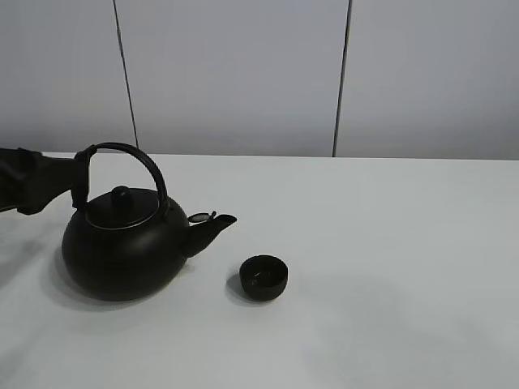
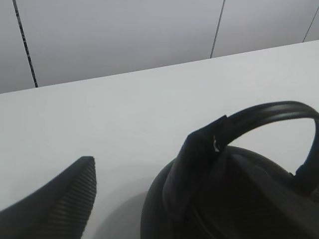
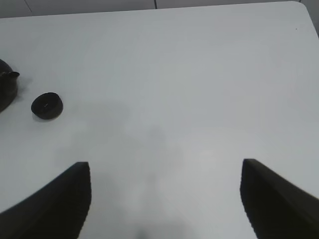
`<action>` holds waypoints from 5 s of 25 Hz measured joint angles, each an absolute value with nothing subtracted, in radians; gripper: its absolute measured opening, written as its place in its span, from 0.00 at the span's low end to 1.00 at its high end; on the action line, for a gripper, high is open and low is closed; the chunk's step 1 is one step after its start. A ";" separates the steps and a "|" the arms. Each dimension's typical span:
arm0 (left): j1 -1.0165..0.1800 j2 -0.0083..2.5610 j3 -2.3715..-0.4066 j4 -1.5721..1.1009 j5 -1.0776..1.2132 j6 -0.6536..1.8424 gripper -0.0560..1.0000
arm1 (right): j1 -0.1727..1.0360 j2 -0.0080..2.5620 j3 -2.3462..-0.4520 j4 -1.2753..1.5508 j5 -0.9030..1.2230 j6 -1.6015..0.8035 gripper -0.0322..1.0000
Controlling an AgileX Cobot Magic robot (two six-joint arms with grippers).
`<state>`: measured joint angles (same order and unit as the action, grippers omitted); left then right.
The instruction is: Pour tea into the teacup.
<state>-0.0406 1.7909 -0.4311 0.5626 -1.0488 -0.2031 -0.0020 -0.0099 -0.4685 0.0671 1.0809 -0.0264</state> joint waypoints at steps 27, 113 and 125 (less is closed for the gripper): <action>-0.087 1.900 -0.524 0.518 -1.085 -0.158 0.53 | -0.002 -0.010 -0.469 0.067 1.082 -0.026 0.58; -0.262 1.799 -0.679 0.489 -0.755 -0.090 0.19 | -0.002 -0.010 -0.469 0.068 1.080 -0.026 0.58; -0.262 1.799 -0.679 0.488 -0.755 -0.053 0.18 | -0.002 -0.010 -0.469 0.068 1.080 -0.026 0.58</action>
